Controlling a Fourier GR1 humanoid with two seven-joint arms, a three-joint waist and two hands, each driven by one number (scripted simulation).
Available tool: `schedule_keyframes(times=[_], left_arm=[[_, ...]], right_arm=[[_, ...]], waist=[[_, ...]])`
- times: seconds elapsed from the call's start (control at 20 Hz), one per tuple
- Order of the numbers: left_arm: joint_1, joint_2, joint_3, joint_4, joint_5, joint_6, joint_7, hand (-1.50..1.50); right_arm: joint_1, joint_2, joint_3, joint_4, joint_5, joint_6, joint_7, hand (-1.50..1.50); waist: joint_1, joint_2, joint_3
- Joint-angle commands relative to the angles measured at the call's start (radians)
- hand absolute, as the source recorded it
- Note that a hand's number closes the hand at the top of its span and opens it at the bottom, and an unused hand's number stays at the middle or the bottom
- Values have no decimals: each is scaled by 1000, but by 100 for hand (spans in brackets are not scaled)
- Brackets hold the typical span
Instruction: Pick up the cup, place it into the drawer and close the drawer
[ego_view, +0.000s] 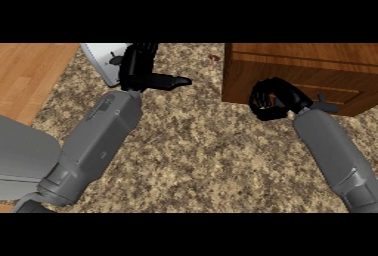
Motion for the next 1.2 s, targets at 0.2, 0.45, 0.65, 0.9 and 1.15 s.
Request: schedule_keyframes(times=[0.2, 0.45, 0.65, 0.9, 1.15], left_arm=[[58, 39, -14, -62, 2, -44, 31, -150], [78, 61, -9, -85, 17, -90, 43, -150], [78, 60, -22, -93, 4, -84, 45, -150], [102, 49, -23, -112, 18, -102, 51, -150], [121, 53, -29, -127, 12, -113, 37, -150]], right_arm=[[-169, -85, -131, 141, -58, -23, -3, 150], [-185, -136, -169, 129, -102, 29, 12, 150], [-198, -142, -168, 108, -112, 54, 25, 150], [-190, -177, -180, 78, -141, 111, 29, 150], [-169, -180, -193, 59, -168, 134, 34, 150]], waist=[[54, 16, 1], [68, 18, -1], [77, 23, -1], [93, 21, -2], [99, 22, -2]])
